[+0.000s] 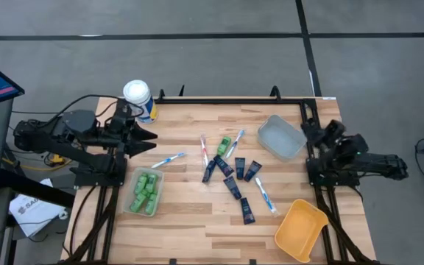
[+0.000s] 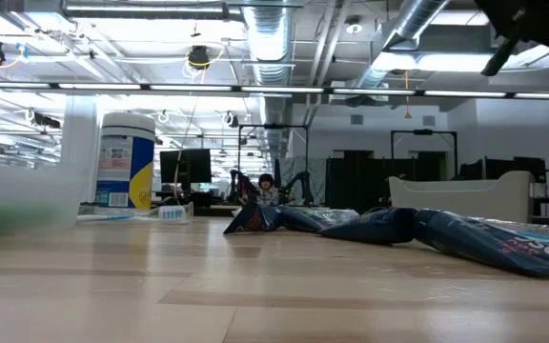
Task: Pick & Place Travel size toiletries
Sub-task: Put the green shampoo bottle into the transparent bin
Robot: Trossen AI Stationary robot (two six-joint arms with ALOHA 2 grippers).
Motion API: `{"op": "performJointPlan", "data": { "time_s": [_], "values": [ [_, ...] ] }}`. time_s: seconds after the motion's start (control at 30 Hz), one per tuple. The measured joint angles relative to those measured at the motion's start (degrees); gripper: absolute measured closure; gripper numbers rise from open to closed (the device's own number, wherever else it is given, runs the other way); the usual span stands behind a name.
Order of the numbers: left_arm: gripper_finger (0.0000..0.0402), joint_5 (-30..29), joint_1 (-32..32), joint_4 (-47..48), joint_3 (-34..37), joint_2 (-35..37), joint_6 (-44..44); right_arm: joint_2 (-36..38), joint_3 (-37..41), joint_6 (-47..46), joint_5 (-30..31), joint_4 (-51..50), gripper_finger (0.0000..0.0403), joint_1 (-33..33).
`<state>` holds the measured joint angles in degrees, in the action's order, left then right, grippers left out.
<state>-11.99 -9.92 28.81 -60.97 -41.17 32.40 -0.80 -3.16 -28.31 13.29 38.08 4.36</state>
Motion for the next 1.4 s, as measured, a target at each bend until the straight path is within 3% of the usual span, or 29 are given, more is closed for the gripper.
{"op": "performJointPlan", "data": {
  "time_s": [0.1,0.27,0.4,0.53,0.8,0.9,1.03,1.4],
  "values": [
    [0.0192,0.2,0.0,0.4,0.0,0.4,0.0,0.2,-0.3,-6.1,2.3,5.2,0.0403,0.0],
    [0.0192,0.4,0.0,2.6,0.0,2.0,0.0,0.0,-2.0,-7.5,6.1,5.1,0.0403,0.1],
    [0.0192,0.2,0.0,4.9,0.0,3.3,0.0,-3.1,-7.1,-8.2,10.7,-0.8,0.0386,0.4],
    [0.0192,0.0,0.0,6.3,0.0,4.1,0.0,-10.1,-16.1,-5.9,11.3,-12.6,0.0330,1.2],
    [0.0192,0.0,0.0,6.4,0.0,4.1,-0.2,-35.1,-39.2,-4.2,10.8,-43.2,0.0172,2.6],
    [0.0192,0.0,0.0,6.5,0.0,4.1,-0.2,-44.1,-48.0,-3.3,10.6,-53.3,0.0132,3.5],
    [0.0192,0.0,0.0,7.1,0.0,4.1,-0.2,-58.1,-60.3,-1.7,10.8,-62.0,0.0110,4.2],
    [0.0192,0.1,0.0,9.5,0.0,4.1,-0.3,-93.4,-87.2,-6.3,10.6,-86.1,0.0107,4.9]
  ]
}}
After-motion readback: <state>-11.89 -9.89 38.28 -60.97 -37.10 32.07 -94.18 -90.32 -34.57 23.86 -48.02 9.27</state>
